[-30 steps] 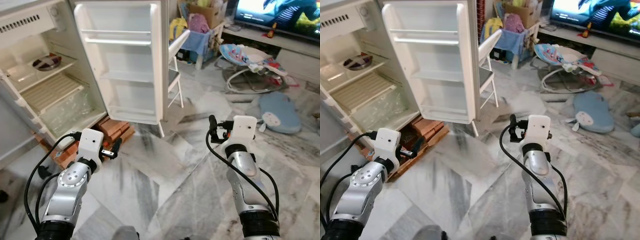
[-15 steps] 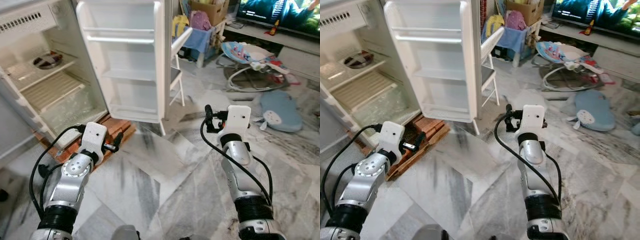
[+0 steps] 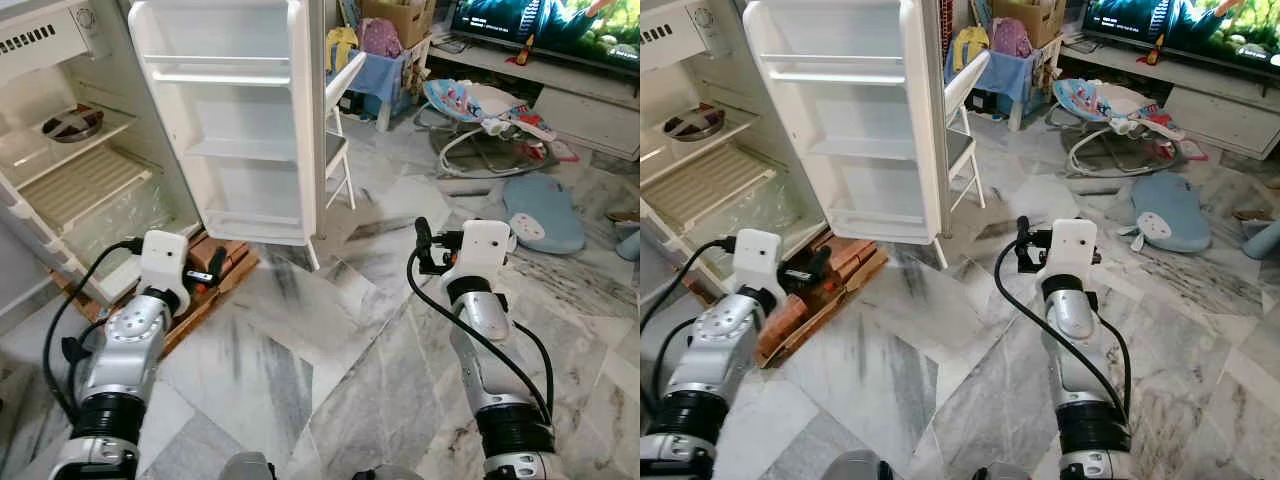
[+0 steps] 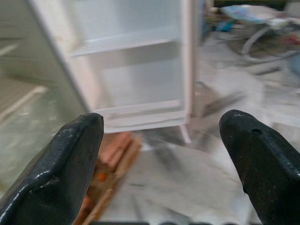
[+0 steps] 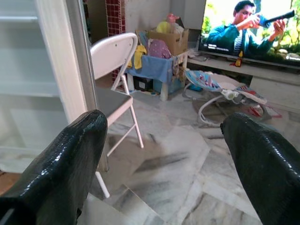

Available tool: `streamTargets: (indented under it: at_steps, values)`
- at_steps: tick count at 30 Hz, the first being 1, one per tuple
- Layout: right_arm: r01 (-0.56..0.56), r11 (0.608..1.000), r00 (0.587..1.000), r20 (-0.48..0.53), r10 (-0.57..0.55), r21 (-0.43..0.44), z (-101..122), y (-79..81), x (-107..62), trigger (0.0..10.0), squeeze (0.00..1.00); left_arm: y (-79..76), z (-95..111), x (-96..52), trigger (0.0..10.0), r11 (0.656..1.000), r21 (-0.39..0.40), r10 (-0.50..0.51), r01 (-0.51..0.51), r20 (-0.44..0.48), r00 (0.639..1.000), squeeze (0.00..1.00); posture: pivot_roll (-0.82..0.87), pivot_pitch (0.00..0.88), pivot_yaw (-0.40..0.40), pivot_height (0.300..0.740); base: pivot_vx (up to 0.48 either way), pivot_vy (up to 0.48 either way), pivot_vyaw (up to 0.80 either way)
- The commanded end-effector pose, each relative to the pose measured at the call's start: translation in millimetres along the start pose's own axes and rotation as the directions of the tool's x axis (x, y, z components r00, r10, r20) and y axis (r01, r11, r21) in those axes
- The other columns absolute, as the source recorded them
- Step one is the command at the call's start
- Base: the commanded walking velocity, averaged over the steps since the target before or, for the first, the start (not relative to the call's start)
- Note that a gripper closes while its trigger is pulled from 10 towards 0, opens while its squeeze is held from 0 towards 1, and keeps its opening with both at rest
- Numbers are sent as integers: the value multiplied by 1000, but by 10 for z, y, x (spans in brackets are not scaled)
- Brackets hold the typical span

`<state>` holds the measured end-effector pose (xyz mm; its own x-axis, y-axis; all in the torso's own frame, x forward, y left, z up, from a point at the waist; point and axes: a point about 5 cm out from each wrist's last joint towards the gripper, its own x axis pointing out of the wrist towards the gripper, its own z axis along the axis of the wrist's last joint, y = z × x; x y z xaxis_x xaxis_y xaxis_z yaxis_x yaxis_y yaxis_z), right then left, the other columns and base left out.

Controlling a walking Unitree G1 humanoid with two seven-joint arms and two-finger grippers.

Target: Restocking fridge

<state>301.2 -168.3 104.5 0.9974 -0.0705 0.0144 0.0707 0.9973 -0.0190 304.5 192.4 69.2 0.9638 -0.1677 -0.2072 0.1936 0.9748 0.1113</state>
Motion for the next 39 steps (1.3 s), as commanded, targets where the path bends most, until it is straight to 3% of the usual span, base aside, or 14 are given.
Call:
streamTargets:
  at_steps: [1, 7, 10, 15, 18, 24, 26, 32, 39]
  values:
    - [8, 1000, 1000, 15, -8, 1, 55, 0, -25, 10000, 0, -42, 79, 13, 10000, 999, 36, -8, 7, 33, 999, 0, 43, 27, 9, 740, 0, 0, 0]
    - [-34, 999, 999, 23, 34, 14, 51, 55, -100, 10000, 0, -58, 91, 20, 10000, 998, 69, 3, -7, 59, 998, 0, 39, 0, 2, 740, 0, 0, 0]
    - [-31, 999, 999, 32, 30, 12, 71, 86, -133, 10000, 0, -69, 33, -42, 10000, 1000, 0, 23, -23, 65, 998, 0, 35, 0, 9, 740, 0, 0, 0]
    - [104, 989, 994, 37, -101, -109, 58, 19, -117, 10000, 0, -84, -106, -141, 10000, 999, 16, 37, -38, 37, 999, 0, 43, 0, 14, 740, 0, 0, 0]
    - [14, 997, 998, 69, -9, -71, 75, 63, -130, 10000, 0, -72, -29, -132, 10000, 999, -8, 36, -35, 77, 996, 0, 39, 0, 18, 740, 0, 0, 0]
    - [-40, 997, 998, 41, 43, -68, 41, 94, -166, 10000, 0, -69, -18, -94, 10000, 998, -19, 58, -57, 74, 996, 0, 30, 0, 23, 740, 0, 0, 0]
    - [-86, 996, 995, 47, 86, -6, 42, 129, -187, 10000, 0, -78, -35, -92, 10000, 998, -29, 56, -54, 57, 997, 0, 25, 0, 25, 740, 0, 0, 0]
    - [-42, 999, 998, 44, 43, -20, 64, 78, -152, 10000, 0, -148, -45, -80, 10000, 999, -47, -11, 14, 71, 997, 0, 23, 0, 8, 740, 0, 0, 0]
    - [-76, 997, 996, 54, 77, -16, 124, 121, -50, 10000, 0, -218, 26, 9, 10000, 998, -65, 7, 0, 104, 995, 0, 16, 0, -9, 740, 351, 0, -686]
